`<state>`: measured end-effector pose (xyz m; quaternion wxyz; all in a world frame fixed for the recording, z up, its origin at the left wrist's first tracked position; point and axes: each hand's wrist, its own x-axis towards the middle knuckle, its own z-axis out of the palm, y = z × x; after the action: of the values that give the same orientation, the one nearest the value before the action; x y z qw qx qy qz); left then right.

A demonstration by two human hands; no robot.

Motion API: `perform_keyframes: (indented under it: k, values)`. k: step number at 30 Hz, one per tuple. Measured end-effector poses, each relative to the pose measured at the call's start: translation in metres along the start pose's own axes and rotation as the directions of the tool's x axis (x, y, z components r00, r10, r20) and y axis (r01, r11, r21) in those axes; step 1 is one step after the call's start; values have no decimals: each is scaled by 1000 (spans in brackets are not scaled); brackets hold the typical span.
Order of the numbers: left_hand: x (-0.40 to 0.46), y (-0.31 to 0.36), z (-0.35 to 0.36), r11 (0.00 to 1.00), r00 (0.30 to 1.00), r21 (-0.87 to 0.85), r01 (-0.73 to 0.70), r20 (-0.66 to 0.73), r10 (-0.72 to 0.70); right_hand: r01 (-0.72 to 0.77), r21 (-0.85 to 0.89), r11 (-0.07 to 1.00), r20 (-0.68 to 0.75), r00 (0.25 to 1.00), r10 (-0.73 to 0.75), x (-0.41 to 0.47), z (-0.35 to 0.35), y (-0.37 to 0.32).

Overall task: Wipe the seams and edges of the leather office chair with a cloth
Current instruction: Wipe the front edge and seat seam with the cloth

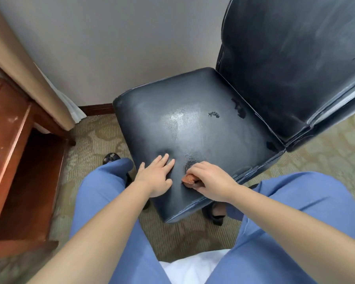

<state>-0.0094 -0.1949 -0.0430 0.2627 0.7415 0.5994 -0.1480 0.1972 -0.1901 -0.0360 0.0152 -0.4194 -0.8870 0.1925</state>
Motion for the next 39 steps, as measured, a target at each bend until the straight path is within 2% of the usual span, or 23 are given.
perform_keyframes:
  k: [8, 13, 15, 19, 23, 27, 30, 33, 36, 39]
  values:
    - [1, -7, -1, 999, 1000, -41, 0, 5, 1, -44, -60, 997, -34, 999, 42, -9, 8, -8]
    - [2, -3, 1, 999, 1000, 29, 19, -8, -19, -301, 5, 954, -90, 950, 300, -9, 0, -4]
    - [2, 1, 0, 998, 999, 47, 30, -13, -29, -305, -22, 952, -67, 951, 303, -10, 1, -5]
    - [3, 3, -2, 998, 1000, 54, 24, -3, -24, -182, -44, 982, -5, 983, 182, -16, 2, -8]
    - [3, -2, -3, 998, 1000, 59, -14, -1, 14, 24, -83, 996, 7, 1000, -24, -20, 5, -9]
    - [1, -5, -1, 997, 999, 60, -39, -3, 39, 257, -79, 963, 32, 966, -256, -23, 15, -28]
    - [0, -8, -1, 997, 999, 53, -48, -3, 48, 396, -168, 903, 66, 918, -390, -22, 31, -48]
    - [1, -9, 1, 998, 999, 51, -49, -14, 49, 458, -274, 846, 116, 888, -444, -18, 41, -60]
    - [2, -8, 3, 998, 998, 46, -49, -30, 51, 492, -304, 816, 123, 869, -479, -16, 36, -52]
    - [1, -7, 6, 998, 998, 43, -44, -42, 46, 464, -330, 822, 118, 884, -452, -22, 21, -30]
